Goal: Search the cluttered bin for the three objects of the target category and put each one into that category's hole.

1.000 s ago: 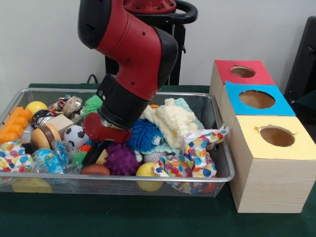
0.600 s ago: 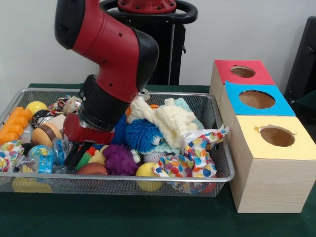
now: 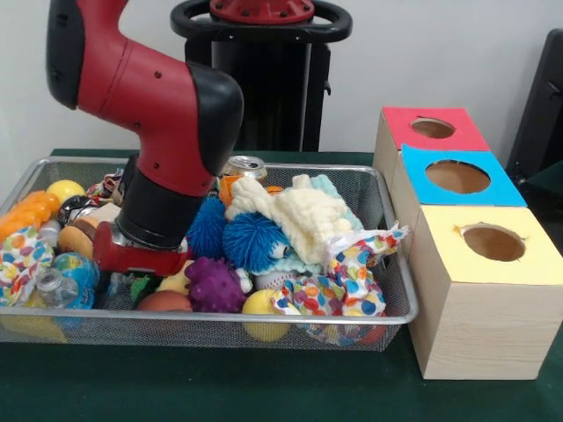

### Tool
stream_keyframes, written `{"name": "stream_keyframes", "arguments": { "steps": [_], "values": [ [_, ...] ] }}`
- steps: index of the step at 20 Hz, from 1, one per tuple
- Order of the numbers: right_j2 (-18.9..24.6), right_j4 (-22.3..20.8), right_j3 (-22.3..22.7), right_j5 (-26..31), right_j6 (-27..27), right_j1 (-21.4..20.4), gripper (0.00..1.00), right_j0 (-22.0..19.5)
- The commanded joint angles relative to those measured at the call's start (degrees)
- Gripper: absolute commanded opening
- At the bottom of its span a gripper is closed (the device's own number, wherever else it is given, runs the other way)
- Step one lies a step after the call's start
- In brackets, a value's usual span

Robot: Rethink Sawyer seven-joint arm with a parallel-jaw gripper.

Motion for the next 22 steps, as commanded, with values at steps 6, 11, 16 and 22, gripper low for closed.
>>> {"name": "stream_keyframes", "arguments": {
  "steps": [6,11,16,22],
  "values": [
    [19.98,-2.72,2.84,7.29,-4.8,4.16,1.0,-8.77],
    [19.39,-3.8,4.91,6.81,-3.49,1.56,1.0,-8.2],
    [18.32,-3.04,6.58,8.84,-1.64,-0.45,1.0,-7.21],
    [15.95,-2.32,9.25,9.47,1.07,-3.43,1.0,-5.06]
  ]
}}
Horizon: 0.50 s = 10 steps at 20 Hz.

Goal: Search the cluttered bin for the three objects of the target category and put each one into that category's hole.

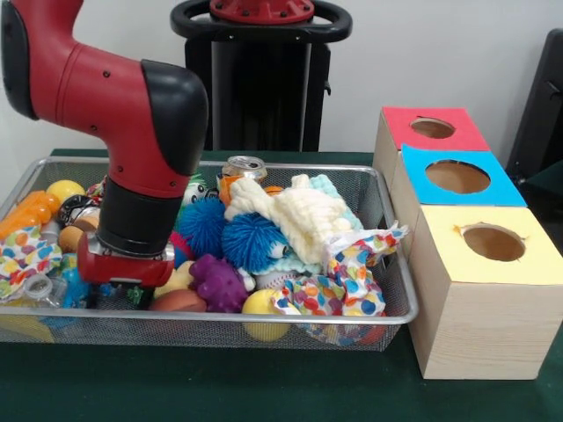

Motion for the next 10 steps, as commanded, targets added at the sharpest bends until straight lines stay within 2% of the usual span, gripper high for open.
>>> {"name": "stream_keyframes", "arguments": {
  "steps": [1,4,5,7,10],
  "values": [
    [5.77,-1.35,8.48,8.94,1.65,-1.02,1.0,3.33],
    [3.86,-0.54,9.3,10.52,3.2,-2.65,1.0,5.23],
    [2.01,-0.4,9.93,9.71,5.31,-3.06,1.0,6.7],
    [0.08,0.26,8.88,10.14,7.27,-2.35,1.0,8.11],
    [-0.47,1.15,8.24,9.58,8.57,-1.2,1.0,8.04]
  ]
}}
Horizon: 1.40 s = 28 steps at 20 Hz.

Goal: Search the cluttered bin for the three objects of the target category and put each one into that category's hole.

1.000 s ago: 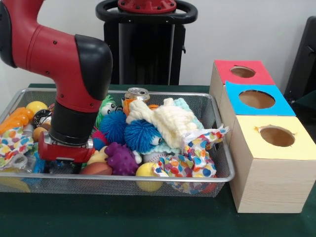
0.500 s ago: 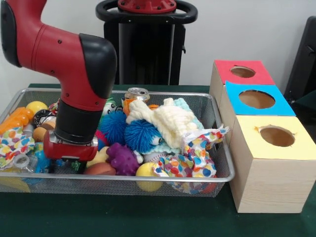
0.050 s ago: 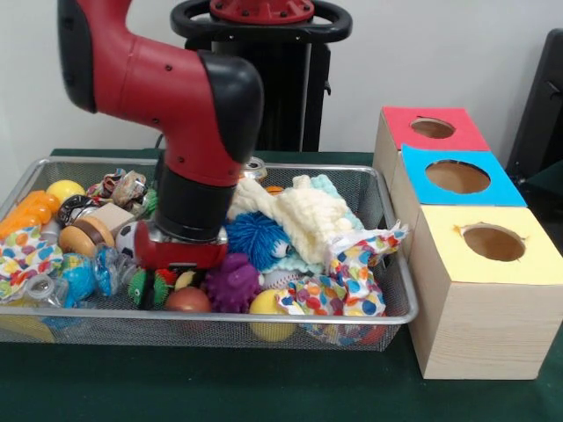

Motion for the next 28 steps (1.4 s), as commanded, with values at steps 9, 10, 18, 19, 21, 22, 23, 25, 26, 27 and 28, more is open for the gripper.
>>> {"name": "stream_keyframes", "arguments": {
  "steps": [9,10,18,19,21,22,23,25,26,27,28],
  "values": [
    [-1.87,0.73,2.57,3.44,10.13,5.34,1.0,2.88],
    [-1.93,0.62,2.58,2.68,10.22,5.8,1.0,2.84],
    [1.22,5.62,3.29,7.46,10.44,6.85,1.0,0.94],
    [2.13,6.75,3.62,9.4,9.95,6.67,1.0,0.3],
    [3.22,8.54,3.8,12.41,9.4,6.52,1.0,-0.36],
    [3.67,9.14,3.88,13.36,8.97,6.5,1.0,-0.64],
    [3.92,9.86,3.5,14.29,8.74,6.69,1.0,-0.71],
    [4.4,11.04,2.83,15.75,8.02,6.93,1.0,-0.97],
    [4.96,11.6,2.9,15.99,7.53,6.88,1.0,-1.35],
    [5.52,12.16,2.98,16.24,7.04,6.82,1.0,-1.73],
    [5.98,12.63,3.22,16.23,6.78,6.79,1.0,-2.07]
  ]
}}
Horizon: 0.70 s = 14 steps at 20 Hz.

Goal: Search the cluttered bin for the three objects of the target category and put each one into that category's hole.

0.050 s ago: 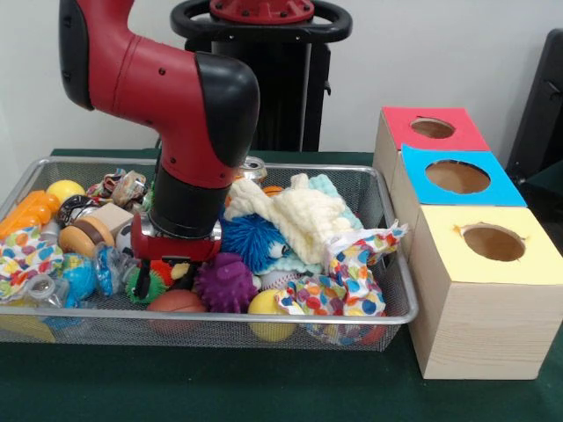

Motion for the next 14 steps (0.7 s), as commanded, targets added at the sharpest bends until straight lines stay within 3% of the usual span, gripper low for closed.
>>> {"name": "stream_keyframes", "arguments": {
  "steps": [1,7,9,11,14],
  "values": [
    [9.4,4.52,3.55,11.16,6.52,5.12,1.0,-2.28],
    [8.4,7.06,2.08,13.92,7.58,5.69,1.0,-1.09],
    [6.67,8.59,3.06,11.98,11.48,5.19,1.0,0.12],
    [4.5,9.2,5.15,6.34,15.79,4.24,1.0,1.89],
    [4.76,8.67,6.92,3.6,14.62,3.35,1.0,2.32]
  ]
}}
